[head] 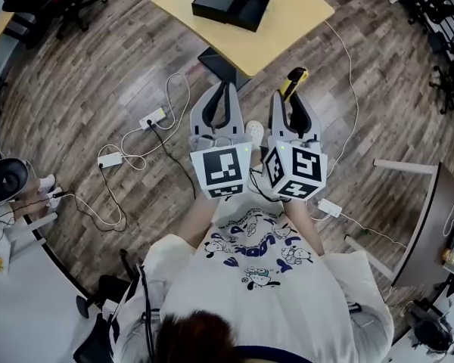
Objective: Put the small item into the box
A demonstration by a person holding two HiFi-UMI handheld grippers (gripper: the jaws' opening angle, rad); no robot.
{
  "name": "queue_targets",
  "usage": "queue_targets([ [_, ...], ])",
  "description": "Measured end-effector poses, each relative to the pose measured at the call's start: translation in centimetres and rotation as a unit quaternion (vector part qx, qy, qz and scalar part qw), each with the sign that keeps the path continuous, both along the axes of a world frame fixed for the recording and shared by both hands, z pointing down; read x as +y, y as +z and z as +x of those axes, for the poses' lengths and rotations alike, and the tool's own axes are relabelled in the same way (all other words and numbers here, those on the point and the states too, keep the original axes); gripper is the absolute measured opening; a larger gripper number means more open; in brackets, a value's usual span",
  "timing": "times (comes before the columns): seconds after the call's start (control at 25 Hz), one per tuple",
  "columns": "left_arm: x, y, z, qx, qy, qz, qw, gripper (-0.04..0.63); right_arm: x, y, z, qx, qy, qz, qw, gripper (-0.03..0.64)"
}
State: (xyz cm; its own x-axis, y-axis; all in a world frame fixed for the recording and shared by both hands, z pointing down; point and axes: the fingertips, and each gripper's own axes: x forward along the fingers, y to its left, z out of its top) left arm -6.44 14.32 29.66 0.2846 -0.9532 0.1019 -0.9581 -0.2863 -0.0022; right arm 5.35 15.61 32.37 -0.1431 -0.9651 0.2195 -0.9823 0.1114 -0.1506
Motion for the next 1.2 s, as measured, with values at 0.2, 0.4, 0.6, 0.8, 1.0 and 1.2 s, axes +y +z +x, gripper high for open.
queue_targets([
  [0.2,-2.8,1.2,0.4,-0.002,-0.006,-0.013,0.9999,0.025,-2.7,1.0,0.4,-0.001,-0.005,-0.011,1.000,0.130],
  [0.4,-6.2,1.6,1.0,-0.008,-0.013,-0.019,0.9997,0.025,-6.5,1.4,1.1,-0.008,-0.009,-0.018,1.000,0.130],
  [0.6,-10.2,1.6,2.0,-0.011,-0.021,-0.017,0.9996,0.025,-10.9,1.4,2.1,-0.017,-0.016,-0.018,1.000,0.129],
  [0.8,-14.7,1.2,3.1,-0.011,-0.032,-0.018,0.9993,0.025,-15.6,1.2,3.0,-0.022,-0.029,-0.022,0.999,0.130],
  [1.0,-19.5,0.3,3.6,-0.011,-0.051,-0.017,0.9985,0.025,-21.0,0.5,3.7,-0.024,-0.044,-0.026,0.998,0.129],
  [1.2,-23.7,0.2,4.6,-0.014,-0.066,-0.018,0.9976,0.025,-25.7,0.5,4.8,-0.030,-0.056,-0.032,0.997,0.130],
])
